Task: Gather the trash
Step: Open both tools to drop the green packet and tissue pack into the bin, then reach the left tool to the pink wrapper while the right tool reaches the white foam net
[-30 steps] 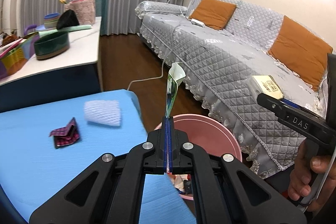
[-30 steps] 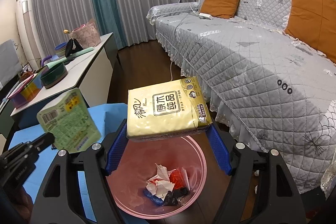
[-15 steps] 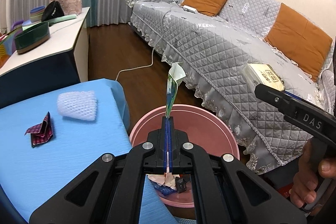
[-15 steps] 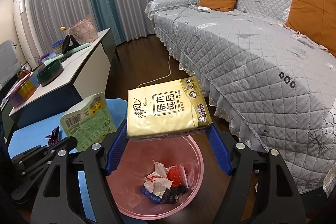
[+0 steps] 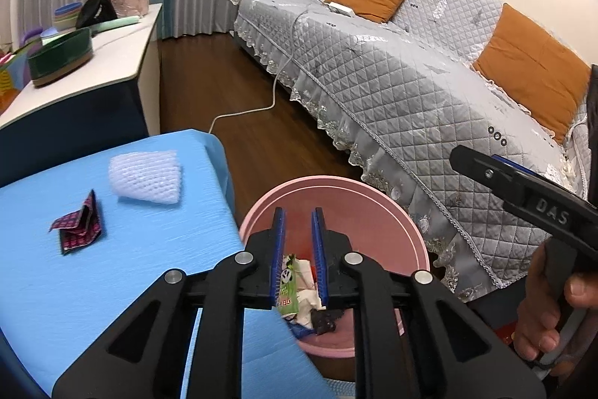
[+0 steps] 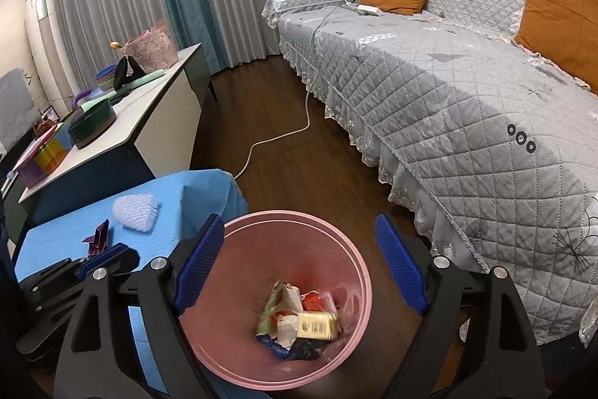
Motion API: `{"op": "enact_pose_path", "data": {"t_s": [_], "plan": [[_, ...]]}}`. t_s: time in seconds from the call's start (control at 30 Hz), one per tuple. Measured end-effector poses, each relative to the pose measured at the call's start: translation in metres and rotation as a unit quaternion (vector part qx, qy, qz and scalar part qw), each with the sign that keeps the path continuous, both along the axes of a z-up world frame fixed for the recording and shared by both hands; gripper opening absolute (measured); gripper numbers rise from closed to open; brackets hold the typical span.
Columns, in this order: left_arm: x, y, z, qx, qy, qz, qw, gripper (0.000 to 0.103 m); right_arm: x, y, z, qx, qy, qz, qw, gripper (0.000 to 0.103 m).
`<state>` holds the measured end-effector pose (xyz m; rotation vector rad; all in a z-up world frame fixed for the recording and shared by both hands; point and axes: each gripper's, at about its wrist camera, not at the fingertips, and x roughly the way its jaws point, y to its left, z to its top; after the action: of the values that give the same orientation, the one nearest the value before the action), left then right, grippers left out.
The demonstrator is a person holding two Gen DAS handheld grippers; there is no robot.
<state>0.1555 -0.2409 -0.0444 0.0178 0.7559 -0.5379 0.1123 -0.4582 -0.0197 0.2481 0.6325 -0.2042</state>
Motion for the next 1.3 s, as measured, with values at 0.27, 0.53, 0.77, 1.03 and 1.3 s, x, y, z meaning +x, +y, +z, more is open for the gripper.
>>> {"op": "enact_pose_path", "data": {"t_s": [0.27,0.53,0.77,1.03,1.3], "plan": [[-0.014,0.042,0.014,-0.002,-0.016,0.021,0.9996,0.015,0.001,0.029,0.008,-0.011,-0.007,0.019,1.000,0.078],[-0.012,0.111,0.019,0.004,-0.027,0.061,0.9977,0.015,-0.007,0.063,0.020,-0.026,-0.027,0.041,0.998,0.058],[0.011,0.176,0.002,0.017,-0.029,0.122,0.9920,0.015,-0.008,0.089,0.017,-0.048,-0.024,0.064,0.997,0.052],[0.044,0.212,-0.034,-0.030,0.027,0.168,0.9849,0.015,-0.003,0.106,0.011,-0.061,-0.014,0.080,0.995,0.052],[0.066,0.214,-0.056,-0.074,0.063,0.174,0.9798,0.038,0.010,0.119,0.002,-0.065,-0.003,0.098,0.993,0.052]]}}
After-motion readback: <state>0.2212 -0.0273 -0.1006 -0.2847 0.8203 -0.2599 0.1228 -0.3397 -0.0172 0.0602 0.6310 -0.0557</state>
